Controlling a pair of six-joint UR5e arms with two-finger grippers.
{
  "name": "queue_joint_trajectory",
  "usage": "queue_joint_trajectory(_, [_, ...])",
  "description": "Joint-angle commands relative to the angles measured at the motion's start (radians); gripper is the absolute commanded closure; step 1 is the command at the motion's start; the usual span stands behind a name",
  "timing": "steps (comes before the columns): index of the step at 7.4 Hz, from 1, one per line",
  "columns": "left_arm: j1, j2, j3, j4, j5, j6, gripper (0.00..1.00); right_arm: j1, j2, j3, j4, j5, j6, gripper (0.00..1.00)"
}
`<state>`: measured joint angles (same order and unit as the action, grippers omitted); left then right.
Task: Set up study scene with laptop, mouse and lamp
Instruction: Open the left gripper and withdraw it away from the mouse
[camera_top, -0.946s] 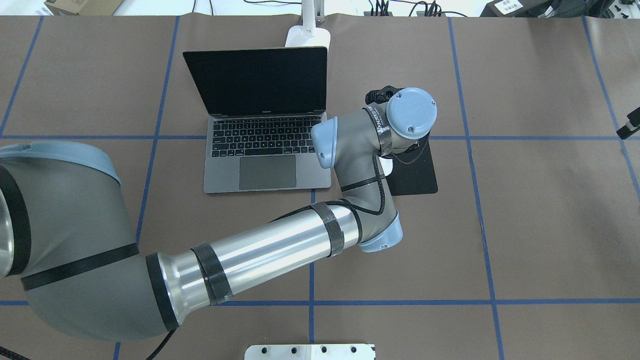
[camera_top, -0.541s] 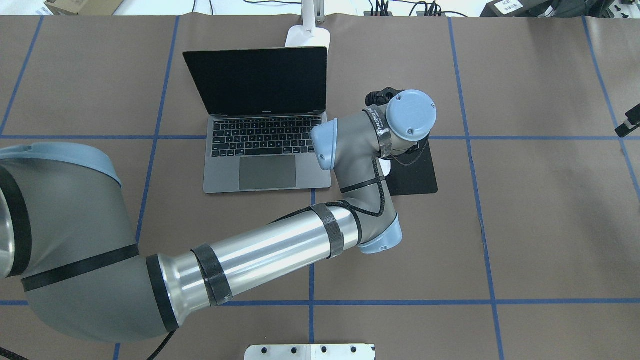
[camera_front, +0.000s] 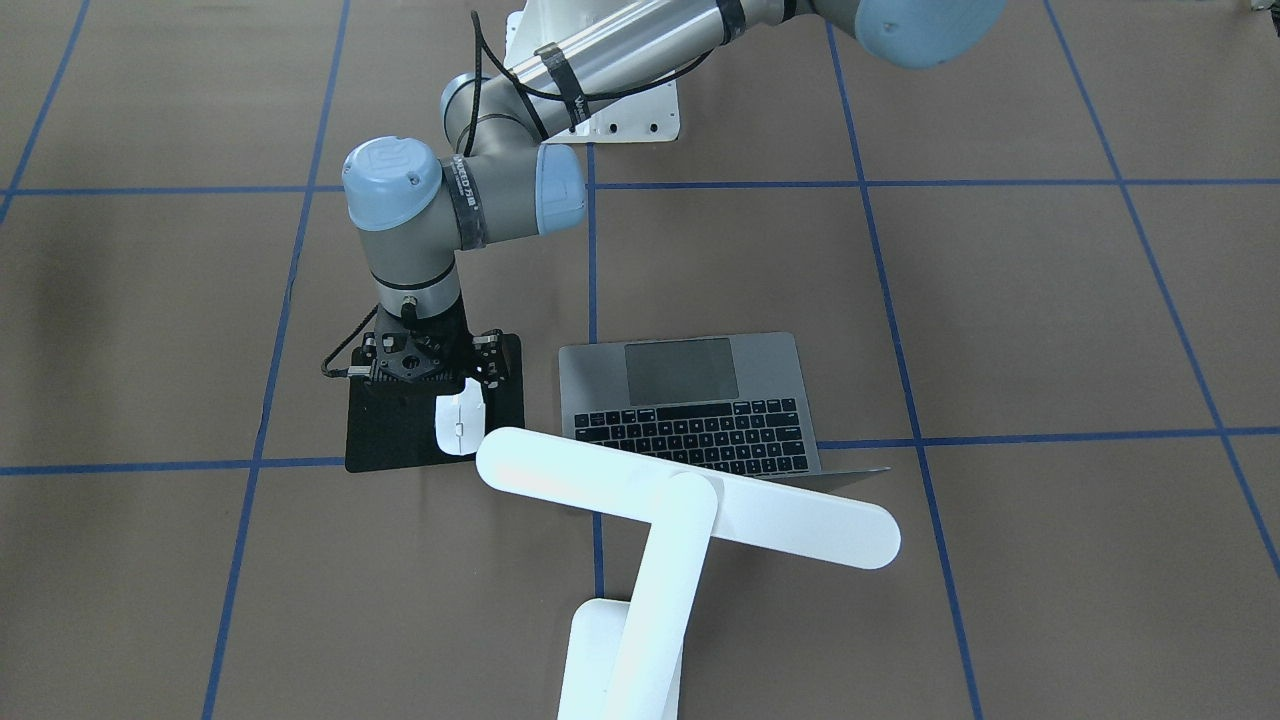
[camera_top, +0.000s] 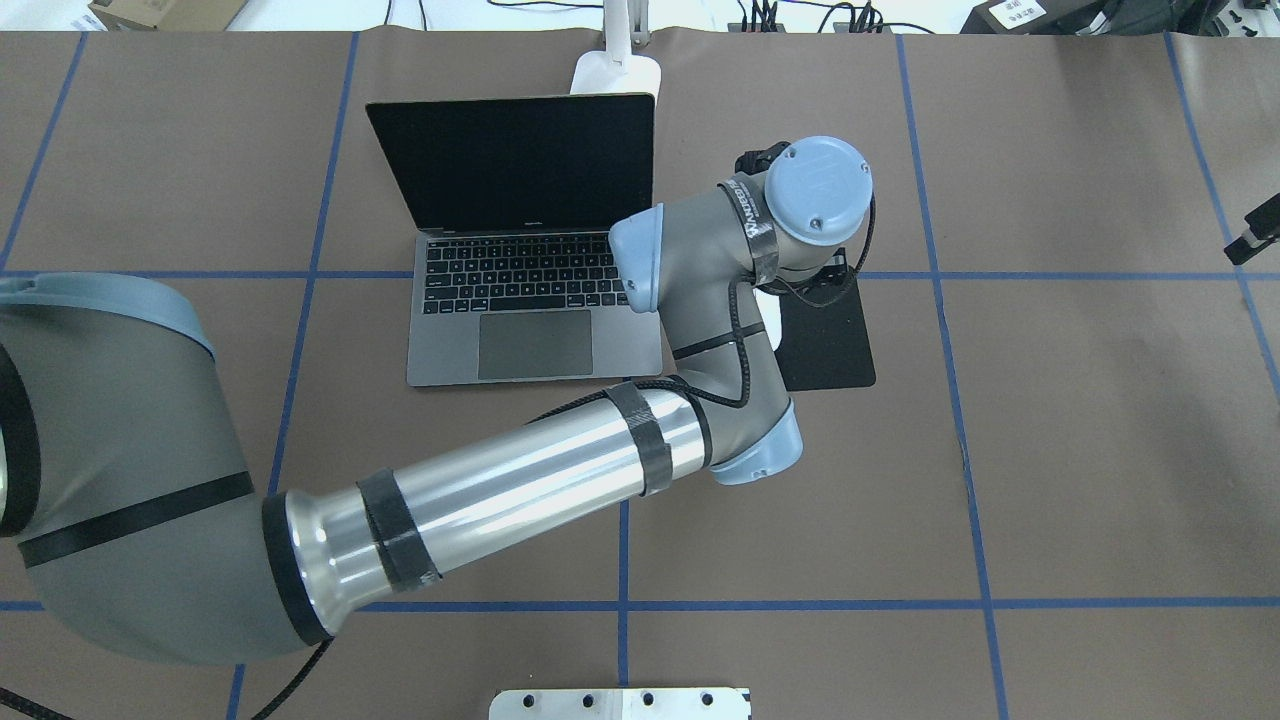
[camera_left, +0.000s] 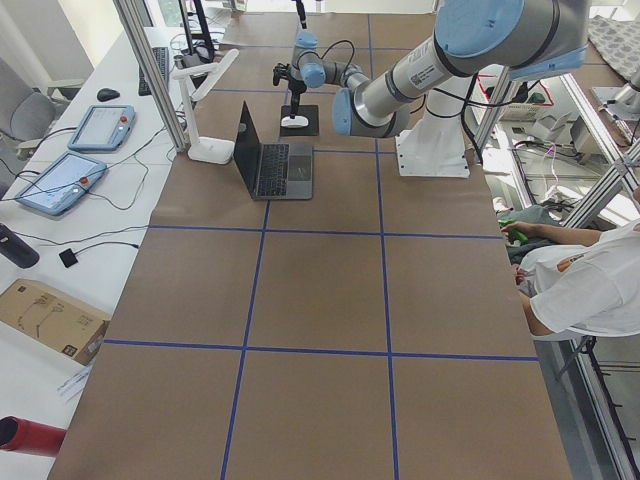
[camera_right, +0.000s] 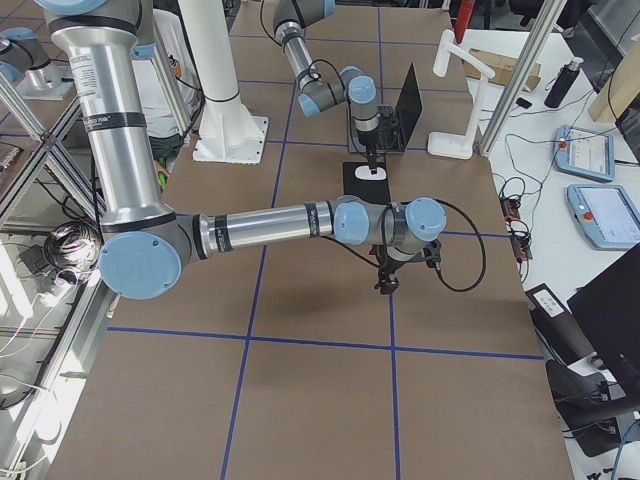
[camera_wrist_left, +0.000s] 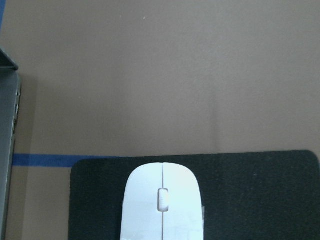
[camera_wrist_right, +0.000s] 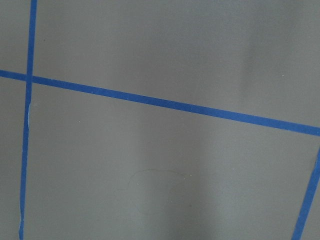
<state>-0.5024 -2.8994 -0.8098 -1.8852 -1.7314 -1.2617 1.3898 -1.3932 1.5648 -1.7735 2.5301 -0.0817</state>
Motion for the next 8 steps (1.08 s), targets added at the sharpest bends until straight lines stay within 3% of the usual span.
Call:
queue_joint_trajectory(1, [-0.054,0.261,-0.401,0.144,-0.126,0.068,0.00,0.002,0.003,0.001,0.000,-0.004,-0.001,0.01])
queue_joint_trajectory(3, [-0.160,0.551,-0.773,0.257,-0.242,0.266,0.00,0.006,0.006,0.001,0.003,-0.025,-0.001,0.01])
queue_joint_trajectory(4, [-0.236,0.724,-0.911,0.267,-0.331,0.391,0.00,0.014,0.025,0.001,0.002,-0.059,-0.001,0.01])
queue_joint_trajectory(6, [-0.393,1.022,-1.061,0.259,-0.462,0.659,0.00,0.020,0.040,-0.003,0.002,-0.106,-0.001,0.01])
queue_joint_trajectory(8, [-0.621,1.240,-1.056,0.253,-0.554,1.053,0.00,0.031,0.045,-0.003,0.002,-0.119,0.008,0.01])
